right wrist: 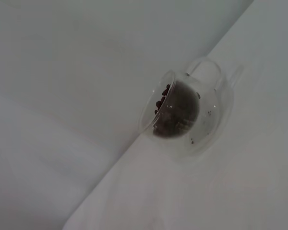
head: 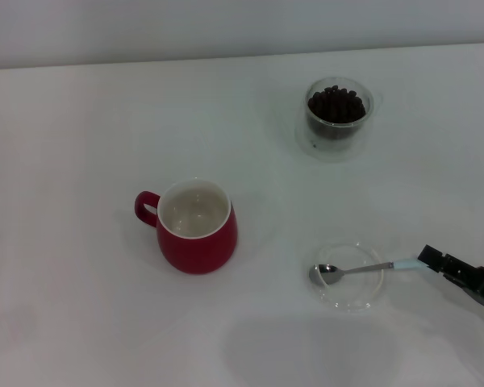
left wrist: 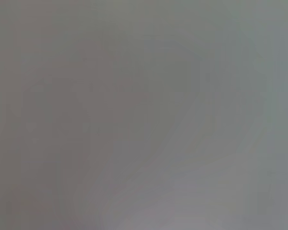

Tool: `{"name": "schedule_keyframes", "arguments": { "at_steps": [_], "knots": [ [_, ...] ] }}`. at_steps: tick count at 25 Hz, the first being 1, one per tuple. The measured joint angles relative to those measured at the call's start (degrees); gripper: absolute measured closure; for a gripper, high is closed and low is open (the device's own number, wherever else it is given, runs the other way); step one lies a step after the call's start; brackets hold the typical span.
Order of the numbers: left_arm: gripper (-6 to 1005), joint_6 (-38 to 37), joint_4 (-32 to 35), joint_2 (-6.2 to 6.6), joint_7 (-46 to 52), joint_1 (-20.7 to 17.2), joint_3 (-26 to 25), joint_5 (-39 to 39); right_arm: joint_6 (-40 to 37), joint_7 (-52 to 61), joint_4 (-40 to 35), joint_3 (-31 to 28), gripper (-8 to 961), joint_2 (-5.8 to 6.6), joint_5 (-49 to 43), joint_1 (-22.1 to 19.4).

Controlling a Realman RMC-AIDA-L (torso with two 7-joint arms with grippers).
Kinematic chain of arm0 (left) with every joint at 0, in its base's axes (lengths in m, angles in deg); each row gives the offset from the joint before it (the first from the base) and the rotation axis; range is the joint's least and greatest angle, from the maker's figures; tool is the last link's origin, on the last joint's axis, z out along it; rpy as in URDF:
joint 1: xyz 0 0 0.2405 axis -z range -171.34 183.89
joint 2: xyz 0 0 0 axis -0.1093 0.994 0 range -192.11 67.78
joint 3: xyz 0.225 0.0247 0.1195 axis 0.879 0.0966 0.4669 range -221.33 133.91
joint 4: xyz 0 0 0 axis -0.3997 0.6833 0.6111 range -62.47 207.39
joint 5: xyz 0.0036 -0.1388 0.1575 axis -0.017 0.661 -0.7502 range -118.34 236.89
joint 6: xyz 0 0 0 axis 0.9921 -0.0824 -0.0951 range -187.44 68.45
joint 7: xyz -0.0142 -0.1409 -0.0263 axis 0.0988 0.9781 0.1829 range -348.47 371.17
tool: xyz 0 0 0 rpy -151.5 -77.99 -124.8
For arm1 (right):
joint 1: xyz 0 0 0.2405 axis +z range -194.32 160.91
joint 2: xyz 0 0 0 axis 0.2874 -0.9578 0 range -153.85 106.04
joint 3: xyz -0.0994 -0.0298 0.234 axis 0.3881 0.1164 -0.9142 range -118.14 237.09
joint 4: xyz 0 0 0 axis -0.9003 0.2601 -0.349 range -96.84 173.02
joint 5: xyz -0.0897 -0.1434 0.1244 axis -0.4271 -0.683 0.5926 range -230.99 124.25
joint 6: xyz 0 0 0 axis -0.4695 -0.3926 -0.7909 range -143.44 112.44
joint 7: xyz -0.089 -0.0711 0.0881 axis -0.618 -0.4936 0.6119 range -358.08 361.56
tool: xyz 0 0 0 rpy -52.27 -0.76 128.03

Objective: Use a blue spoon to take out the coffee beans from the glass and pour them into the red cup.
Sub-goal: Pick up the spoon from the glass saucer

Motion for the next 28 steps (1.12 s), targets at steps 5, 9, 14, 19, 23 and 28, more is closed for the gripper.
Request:
{"name": "schedule_keyframes", "arguments": {
  "at_steps": [5,9,14,19,23,28],
  "knots": [
    [288,0.0,0.0,0.0,0.0,0.0,0.0,0.0,0.0,0.0,0.0,0.1,675,0.0,0.0,0.0],
    [288,0.0,0.0,0.0,-0.1,0.0,0.0,0.0,0.0,-0.1,0.0,0.1,728,-0.04,0.0,0.0],
    [288,0.0,0.0,0.0,-0.1,0.1,0.0,0.0,0.0,0.0,0.0,0.8,782,-0.08,0.0,0.4],
    [288,0.0,0.0,0.0,-0.1,0.1,0.0,0.0,-0.2,0.0,0.0,1.1,788,0.01,0.0,0.6],
    [288,0.0,0.0,0.0,-0.1,0.1,0.0,0.0,-1.2,0.2,0.0,1.2,792,0.34,0.0,0.6],
    [287,0.0,0.0,0.02,-0.1,0.1,0.0,0.0,-2.6,0.2,0.0,1.0,798,0.76,0.4,0.5]
  ]
}}
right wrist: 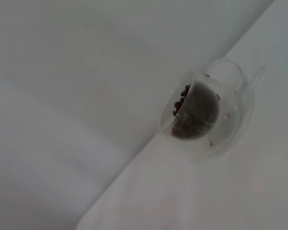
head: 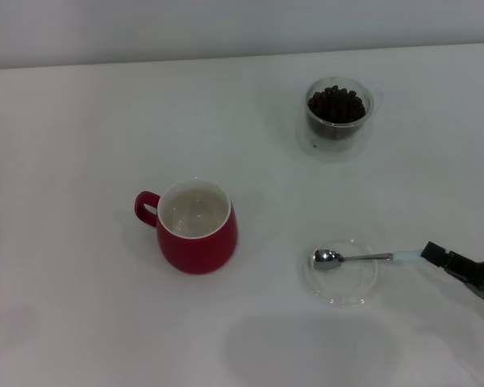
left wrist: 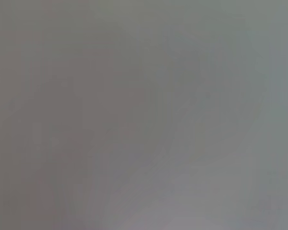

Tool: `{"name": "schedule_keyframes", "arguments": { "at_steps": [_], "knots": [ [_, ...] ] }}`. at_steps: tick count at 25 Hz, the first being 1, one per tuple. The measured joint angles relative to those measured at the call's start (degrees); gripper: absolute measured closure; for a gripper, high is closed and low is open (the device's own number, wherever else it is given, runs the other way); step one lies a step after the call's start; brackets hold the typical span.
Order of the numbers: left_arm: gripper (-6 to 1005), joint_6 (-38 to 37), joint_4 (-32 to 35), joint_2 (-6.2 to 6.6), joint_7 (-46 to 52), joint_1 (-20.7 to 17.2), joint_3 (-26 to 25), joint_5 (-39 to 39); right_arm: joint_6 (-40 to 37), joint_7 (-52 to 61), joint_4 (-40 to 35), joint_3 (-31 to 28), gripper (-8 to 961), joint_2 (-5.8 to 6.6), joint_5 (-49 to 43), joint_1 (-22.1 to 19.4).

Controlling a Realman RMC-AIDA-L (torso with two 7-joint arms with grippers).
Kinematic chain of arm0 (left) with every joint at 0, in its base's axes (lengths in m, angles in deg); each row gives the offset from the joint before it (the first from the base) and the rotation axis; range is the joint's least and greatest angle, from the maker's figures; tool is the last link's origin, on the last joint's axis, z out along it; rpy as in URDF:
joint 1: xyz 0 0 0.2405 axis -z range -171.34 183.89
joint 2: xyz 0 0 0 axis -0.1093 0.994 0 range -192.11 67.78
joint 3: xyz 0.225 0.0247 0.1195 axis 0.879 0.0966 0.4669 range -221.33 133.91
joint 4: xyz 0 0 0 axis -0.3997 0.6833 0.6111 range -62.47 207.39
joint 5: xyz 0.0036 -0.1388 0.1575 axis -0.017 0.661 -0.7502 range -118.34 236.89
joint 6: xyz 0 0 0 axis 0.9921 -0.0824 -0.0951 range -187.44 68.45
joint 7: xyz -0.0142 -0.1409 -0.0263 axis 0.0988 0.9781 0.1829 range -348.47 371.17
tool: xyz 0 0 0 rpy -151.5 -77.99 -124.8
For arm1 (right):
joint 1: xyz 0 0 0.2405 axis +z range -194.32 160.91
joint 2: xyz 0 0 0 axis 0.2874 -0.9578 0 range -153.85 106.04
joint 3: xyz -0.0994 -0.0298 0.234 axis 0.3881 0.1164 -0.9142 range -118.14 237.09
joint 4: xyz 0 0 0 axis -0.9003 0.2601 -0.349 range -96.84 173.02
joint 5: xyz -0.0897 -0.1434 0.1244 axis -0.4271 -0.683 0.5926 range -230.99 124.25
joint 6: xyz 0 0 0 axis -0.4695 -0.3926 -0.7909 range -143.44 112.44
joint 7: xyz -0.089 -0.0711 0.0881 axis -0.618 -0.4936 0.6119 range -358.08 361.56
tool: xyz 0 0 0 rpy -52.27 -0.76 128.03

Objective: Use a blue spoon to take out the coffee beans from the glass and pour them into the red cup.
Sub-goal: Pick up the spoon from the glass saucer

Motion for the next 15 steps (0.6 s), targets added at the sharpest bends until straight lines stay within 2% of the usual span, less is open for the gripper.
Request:
{"name": "schedule_keyframes", "arguments": {
  "at_steps": [9,15],
  "knots": [
    [287,0.0,0.0,0.07,0.0,0.2,0.0,0.0,-2.8,0.0,0.0,-0.3,803,0.9,0.3,-0.1],
    [287,0.0,0.0,0.07,-0.3,0.5,0.0,0.0,-8.7,0.0,0.0,-2.9,804,1.83,0.5,0.4]
  ]
}}
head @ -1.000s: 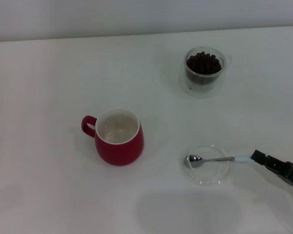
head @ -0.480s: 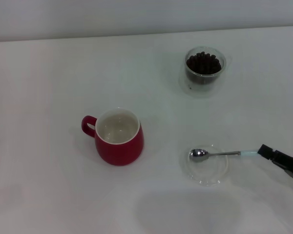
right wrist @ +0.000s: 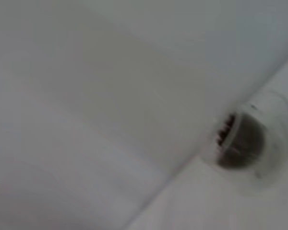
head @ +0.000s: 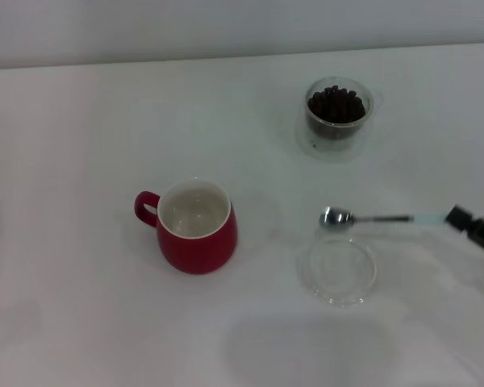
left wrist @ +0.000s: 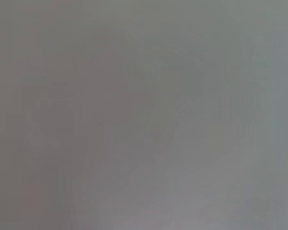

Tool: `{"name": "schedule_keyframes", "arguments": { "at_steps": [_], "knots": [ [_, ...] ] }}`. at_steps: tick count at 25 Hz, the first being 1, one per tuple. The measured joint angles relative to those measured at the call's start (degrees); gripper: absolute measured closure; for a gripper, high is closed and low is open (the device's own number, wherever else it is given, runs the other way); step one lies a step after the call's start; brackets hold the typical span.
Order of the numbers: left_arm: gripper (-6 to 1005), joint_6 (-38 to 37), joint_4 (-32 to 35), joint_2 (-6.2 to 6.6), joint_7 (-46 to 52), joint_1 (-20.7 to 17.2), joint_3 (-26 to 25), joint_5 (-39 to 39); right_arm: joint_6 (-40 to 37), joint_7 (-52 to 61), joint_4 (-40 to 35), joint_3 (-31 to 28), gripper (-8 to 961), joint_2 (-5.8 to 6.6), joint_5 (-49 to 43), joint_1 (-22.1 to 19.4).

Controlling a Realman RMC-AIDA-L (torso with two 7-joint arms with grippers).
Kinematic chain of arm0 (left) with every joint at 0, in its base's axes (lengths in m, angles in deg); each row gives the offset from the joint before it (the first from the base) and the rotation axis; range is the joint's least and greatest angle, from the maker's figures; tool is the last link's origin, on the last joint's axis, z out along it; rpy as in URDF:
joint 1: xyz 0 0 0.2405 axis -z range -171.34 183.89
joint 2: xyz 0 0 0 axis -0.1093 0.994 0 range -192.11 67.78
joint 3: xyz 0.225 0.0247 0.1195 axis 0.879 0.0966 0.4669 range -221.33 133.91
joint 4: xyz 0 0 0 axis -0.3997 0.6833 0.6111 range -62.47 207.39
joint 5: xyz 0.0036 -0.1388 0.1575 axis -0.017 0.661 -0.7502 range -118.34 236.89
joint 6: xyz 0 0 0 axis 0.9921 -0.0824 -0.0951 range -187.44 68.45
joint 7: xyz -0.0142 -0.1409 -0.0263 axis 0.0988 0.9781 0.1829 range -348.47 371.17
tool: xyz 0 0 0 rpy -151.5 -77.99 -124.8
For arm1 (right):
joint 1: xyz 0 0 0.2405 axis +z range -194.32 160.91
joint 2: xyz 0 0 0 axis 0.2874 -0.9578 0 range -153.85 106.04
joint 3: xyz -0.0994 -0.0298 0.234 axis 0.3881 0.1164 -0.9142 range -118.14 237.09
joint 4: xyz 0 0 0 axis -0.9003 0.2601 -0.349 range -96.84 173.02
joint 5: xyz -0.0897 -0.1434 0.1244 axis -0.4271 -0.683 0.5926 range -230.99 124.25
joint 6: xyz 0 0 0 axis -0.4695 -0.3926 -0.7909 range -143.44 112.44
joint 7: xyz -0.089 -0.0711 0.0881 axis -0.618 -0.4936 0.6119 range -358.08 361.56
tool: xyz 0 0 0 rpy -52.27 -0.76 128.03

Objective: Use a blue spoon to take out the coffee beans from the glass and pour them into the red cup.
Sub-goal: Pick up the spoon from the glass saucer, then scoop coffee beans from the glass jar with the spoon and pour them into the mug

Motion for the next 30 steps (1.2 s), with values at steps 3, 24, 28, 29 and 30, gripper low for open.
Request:
{"name": "schedule_keyframes", "arguments": {
  "at_steps": [3,24,28,29,30],
  "knots": [
    [287,0.0,0.0,0.0,0.0,0.2,0.0,0.0,-3.5,-0.3,-0.2,-2.3,805,0.47,0.2,0.9],
    [288,1.3,3.5,-0.42,0.4,1.0,-0.1,1.8,1.2,-8.2,-0.6,-8.9,803,11.16,-0.1,18.3],
    [287,4.7,5.0,-0.45,0.0,1.6,-0.1,5.6,3.7,-10.3,-0.7,-7.2,803,11.42,-0.2,20.2],
    [287,6.1,5.0,-0.45,-0.1,2.1,-0.1,6.5,4.6,-11.2,-0.8,-7.1,803,11.03,-0.2,20.5],
    [287,7.2,5.2,-0.44,-0.1,2.4,-0.1,7.0,5.7,-12.2,-0.8,-6.9,803,10.72,-0.2,20.8]
  ]
}}
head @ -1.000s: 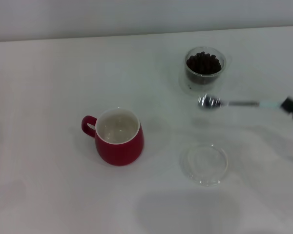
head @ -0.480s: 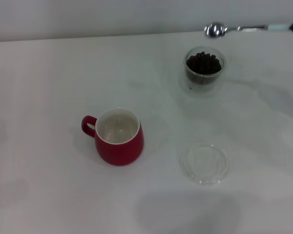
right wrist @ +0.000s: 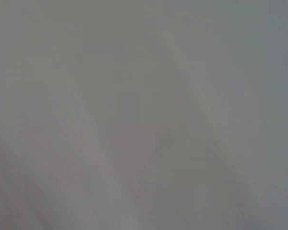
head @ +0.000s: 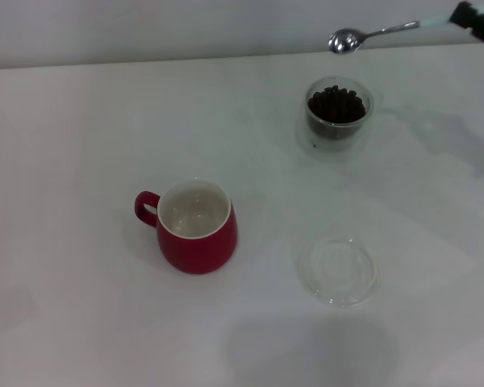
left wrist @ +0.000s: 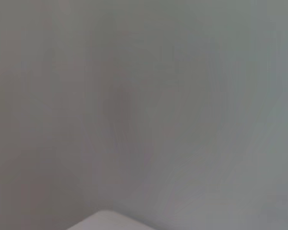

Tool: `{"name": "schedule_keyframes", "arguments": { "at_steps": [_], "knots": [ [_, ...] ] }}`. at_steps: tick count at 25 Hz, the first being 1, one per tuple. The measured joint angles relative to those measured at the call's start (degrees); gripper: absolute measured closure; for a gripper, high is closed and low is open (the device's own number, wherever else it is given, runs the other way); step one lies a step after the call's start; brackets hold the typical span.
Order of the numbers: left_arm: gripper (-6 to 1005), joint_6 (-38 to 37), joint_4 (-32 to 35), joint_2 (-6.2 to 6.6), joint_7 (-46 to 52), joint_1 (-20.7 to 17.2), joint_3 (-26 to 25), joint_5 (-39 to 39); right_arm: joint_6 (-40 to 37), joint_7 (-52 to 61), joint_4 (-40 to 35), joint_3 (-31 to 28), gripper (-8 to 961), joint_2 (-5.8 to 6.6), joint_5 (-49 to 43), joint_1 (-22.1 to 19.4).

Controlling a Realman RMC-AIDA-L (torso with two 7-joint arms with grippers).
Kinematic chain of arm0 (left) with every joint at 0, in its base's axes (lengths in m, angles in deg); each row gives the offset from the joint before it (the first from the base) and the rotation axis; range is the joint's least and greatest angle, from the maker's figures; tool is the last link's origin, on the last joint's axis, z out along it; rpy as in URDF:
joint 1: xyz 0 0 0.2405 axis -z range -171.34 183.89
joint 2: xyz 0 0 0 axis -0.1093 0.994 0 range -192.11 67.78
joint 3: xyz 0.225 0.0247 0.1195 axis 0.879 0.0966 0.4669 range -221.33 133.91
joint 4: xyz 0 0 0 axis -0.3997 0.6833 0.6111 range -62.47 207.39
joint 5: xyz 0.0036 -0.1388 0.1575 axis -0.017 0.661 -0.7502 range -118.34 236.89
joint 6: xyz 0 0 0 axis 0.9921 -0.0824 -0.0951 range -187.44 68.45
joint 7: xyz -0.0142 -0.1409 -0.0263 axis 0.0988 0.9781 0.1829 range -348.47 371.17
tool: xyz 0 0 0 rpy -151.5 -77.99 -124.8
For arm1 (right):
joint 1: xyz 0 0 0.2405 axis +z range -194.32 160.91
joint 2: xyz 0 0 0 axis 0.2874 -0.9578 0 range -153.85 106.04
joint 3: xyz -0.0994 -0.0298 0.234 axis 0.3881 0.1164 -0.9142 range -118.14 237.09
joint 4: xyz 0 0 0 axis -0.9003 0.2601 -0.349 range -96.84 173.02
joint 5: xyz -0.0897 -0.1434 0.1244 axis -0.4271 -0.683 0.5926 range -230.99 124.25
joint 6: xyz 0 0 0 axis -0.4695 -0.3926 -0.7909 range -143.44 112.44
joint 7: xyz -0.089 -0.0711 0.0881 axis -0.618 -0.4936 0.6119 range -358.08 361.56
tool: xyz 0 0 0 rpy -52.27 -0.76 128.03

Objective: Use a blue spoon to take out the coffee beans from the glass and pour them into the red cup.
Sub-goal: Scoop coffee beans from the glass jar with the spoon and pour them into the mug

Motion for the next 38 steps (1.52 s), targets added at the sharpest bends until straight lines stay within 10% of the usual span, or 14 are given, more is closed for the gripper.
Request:
{"name": "schedule_keyframes", "arguments": {
  "at_steps": [38],
  "knots": [
    [288,0.4,1.6,-0.09,-1.3,4.9,0.0,2.8,14.4,-8.3,0.6,7.8,804,-0.3,-0.1,3.7]
  ]
}}
